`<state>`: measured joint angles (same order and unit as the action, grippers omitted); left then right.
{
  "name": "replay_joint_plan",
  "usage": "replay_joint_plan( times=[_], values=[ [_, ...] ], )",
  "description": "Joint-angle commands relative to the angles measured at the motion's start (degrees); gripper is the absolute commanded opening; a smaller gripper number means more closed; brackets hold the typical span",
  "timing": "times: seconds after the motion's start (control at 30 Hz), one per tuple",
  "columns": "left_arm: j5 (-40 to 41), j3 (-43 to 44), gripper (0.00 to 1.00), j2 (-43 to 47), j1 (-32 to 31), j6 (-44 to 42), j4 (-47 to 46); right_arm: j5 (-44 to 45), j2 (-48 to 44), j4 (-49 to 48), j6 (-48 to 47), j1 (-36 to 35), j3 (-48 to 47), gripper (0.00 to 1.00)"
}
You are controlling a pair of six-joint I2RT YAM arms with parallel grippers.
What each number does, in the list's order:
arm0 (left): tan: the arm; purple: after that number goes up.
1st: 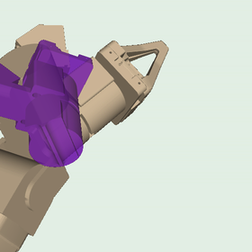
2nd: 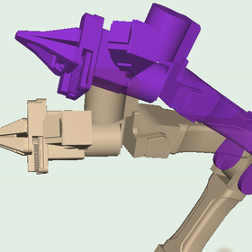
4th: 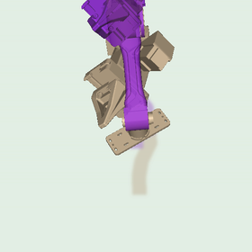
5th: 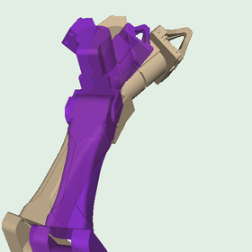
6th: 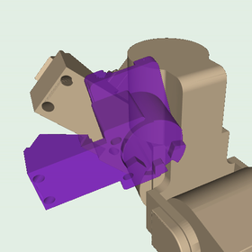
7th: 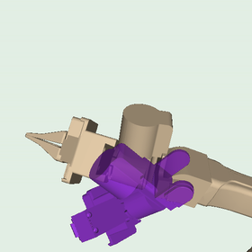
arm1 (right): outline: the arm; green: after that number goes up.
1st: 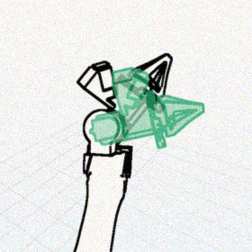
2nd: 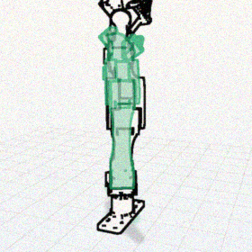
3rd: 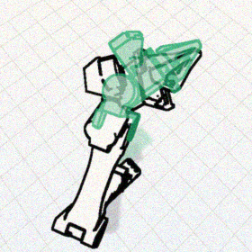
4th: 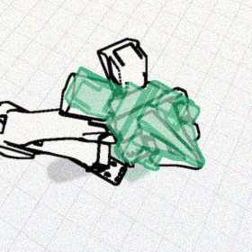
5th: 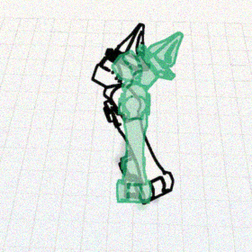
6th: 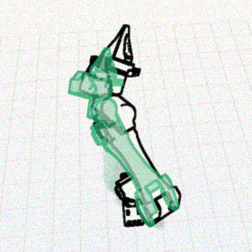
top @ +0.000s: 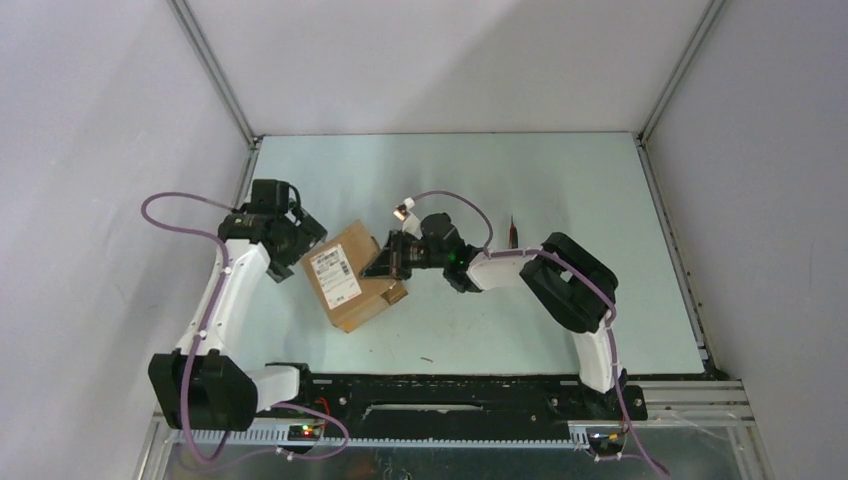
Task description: Unpack the express box
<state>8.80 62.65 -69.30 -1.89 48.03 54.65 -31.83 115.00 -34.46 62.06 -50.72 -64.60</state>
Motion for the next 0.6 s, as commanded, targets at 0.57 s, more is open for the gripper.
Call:
replay_joint_plan(
  times=[0.57],
  values=[
    [-14.4, -9.2, 0.94, -4.6, 8.3, 12.5, -6.5, -5.8, 3.5, -51.0, 55.8, 8.6, -6.8, 0.0]
  ],
)
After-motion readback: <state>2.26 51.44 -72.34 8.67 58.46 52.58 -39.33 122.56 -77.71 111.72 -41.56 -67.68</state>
